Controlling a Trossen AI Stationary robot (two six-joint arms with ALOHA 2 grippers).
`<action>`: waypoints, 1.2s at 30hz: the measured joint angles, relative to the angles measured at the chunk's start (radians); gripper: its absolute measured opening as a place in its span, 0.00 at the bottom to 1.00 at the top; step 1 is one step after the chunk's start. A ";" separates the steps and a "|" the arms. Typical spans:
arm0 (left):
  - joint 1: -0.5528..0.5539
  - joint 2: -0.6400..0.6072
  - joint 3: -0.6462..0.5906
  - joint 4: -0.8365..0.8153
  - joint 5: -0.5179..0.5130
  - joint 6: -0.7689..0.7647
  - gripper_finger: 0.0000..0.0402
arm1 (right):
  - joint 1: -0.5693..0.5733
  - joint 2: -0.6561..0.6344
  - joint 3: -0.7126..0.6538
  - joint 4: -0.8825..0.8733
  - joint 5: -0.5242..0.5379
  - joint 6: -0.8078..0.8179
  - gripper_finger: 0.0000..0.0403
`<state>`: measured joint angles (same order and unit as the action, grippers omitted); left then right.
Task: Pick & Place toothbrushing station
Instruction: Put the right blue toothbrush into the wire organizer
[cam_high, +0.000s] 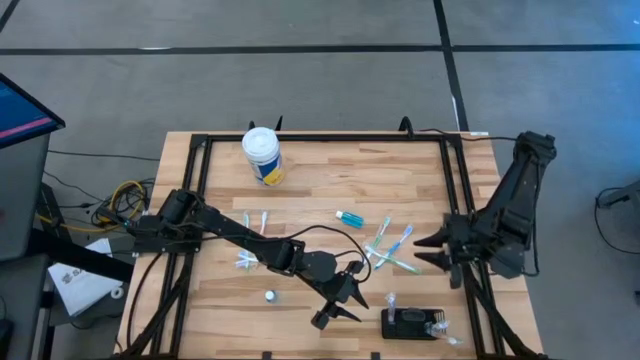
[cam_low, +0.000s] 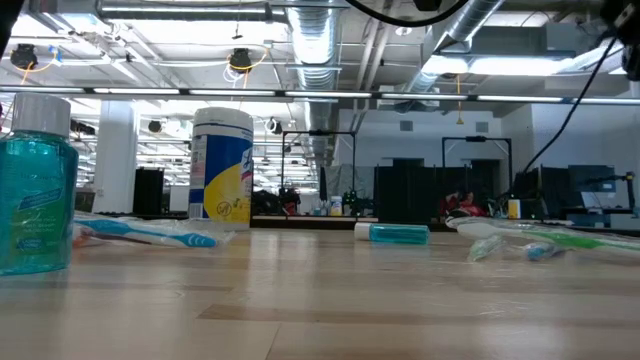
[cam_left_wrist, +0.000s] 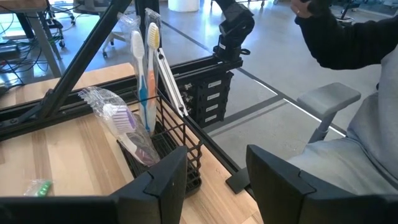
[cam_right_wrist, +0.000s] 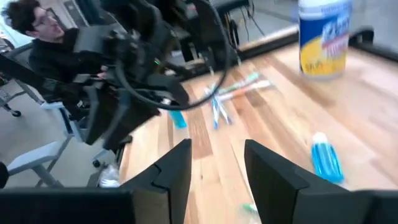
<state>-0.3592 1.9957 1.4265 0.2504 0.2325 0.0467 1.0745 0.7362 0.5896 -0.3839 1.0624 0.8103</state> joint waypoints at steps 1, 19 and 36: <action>0.000 0.000 0.000 0.000 0.000 0.000 0.40 | -0.019 -0.005 0.000 -0.020 -0.021 0.026 0.34; 0.000 0.000 0.000 0.000 0.000 -0.001 0.40 | -0.341 -0.005 0.000 -0.282 -0.350 0.378 0.33; 0.000 0.000 0.000 -0.004 0.000 -0.003 0.40 | -0.526 0.087 0.000 -0.578 -0.590 0.772 0.33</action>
<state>-0.3592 1.9957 1.4265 0.2464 0.2321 0.0437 0.5486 0.8234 0.5896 -0.9620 0.4726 1.5820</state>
